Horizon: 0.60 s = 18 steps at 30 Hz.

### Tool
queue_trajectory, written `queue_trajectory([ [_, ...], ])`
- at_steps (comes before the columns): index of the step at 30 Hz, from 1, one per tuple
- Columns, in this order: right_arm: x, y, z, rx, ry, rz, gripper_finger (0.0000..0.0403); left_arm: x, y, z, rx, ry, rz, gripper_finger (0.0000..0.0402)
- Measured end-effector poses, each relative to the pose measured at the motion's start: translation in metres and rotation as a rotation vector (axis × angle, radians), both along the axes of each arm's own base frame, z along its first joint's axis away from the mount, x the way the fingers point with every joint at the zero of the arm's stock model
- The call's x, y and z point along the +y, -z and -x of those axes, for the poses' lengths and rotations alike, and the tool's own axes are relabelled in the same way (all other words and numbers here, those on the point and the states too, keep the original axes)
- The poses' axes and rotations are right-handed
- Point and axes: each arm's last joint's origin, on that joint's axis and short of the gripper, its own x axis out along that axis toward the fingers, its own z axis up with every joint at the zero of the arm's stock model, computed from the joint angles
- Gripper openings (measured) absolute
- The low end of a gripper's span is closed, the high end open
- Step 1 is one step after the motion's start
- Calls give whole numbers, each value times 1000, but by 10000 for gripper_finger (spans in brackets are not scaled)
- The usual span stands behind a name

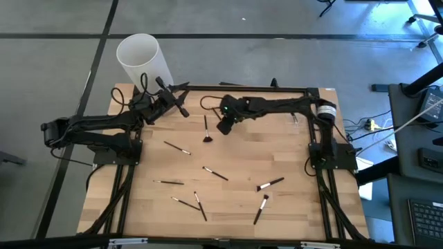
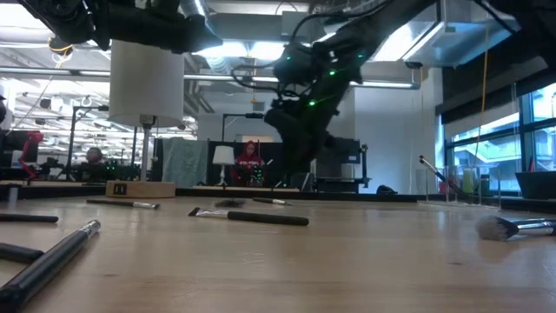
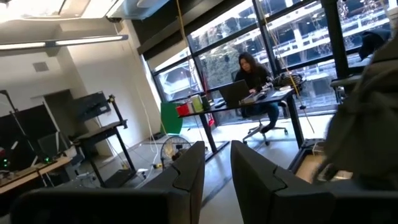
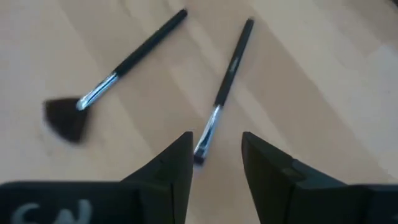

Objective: Sort items
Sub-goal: Put the foundation brush into the middle section of the transparent organizer

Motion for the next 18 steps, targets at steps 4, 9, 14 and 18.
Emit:
queue_trajectory([
  [4, -7, 4, -10, 16, -7, 5, 140, 0, 1, 0, 20, -4, -11, 75],
  [9, -10, 22, -18, 21, 19, -32, 140, 0, 1, 0, 23, -4, -12, 75],
  [14, -11, 42, -21, 60, 34, -53, 140, 0, 1, 0, 22, -4, -12, 75],
  [18, -11, 50, -22, 72, 22, -78, 130, 0, 1, 0, 22, -5, -14, 75],
])
